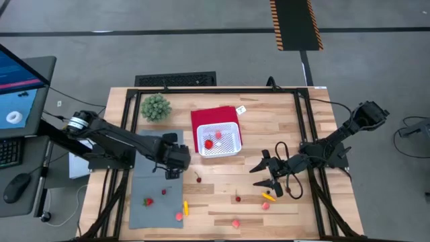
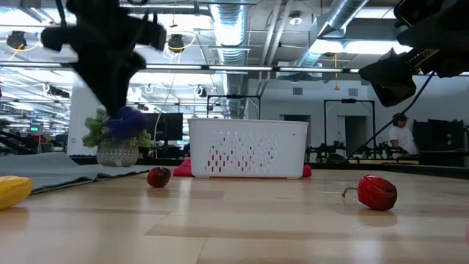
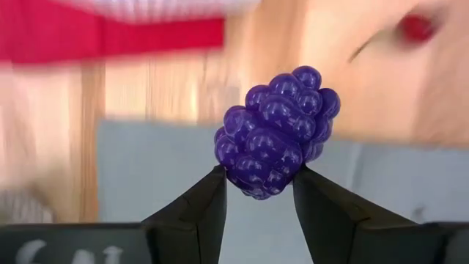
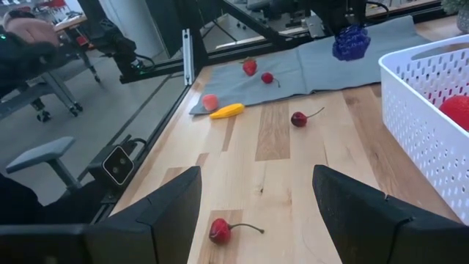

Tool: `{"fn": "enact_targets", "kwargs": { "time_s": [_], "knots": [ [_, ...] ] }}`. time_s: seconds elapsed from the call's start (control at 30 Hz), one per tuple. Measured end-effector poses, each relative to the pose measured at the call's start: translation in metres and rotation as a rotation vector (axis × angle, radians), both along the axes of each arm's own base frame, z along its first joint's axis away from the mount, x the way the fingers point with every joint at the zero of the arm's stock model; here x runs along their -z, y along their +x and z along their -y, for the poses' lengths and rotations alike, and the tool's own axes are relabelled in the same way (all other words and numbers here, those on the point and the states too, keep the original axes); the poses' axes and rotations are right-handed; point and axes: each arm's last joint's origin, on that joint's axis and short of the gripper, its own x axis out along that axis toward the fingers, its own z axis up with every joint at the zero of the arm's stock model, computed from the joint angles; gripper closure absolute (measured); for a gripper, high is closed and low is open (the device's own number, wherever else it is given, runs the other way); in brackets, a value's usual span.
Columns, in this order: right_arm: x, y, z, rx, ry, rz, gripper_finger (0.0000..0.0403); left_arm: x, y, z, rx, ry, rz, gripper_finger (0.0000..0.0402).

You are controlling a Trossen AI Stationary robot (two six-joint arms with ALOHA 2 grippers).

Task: Pick and placing Produce into tupperware
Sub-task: Put the blackberry into the white bin

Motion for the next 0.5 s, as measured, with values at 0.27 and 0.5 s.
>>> {"fn": "enact_targets", "kwargs": {
  "time_s": [0.27, 0.5],
  "knots": [
    [0.0, 0.0, 0.0, 0.0, 0.0, 0.001, 0.0117, -0.049, -0.023, 0.002, 0.03, -0.001, 0.292, 0.0262],
    [0.0, 0.0, 0.0, 0.0, 0.0, 0.001, 0.0117, -0.092, -0.066, 0.004, 0.028, -0.003, 0.552, 0.0262]
  ]
}}
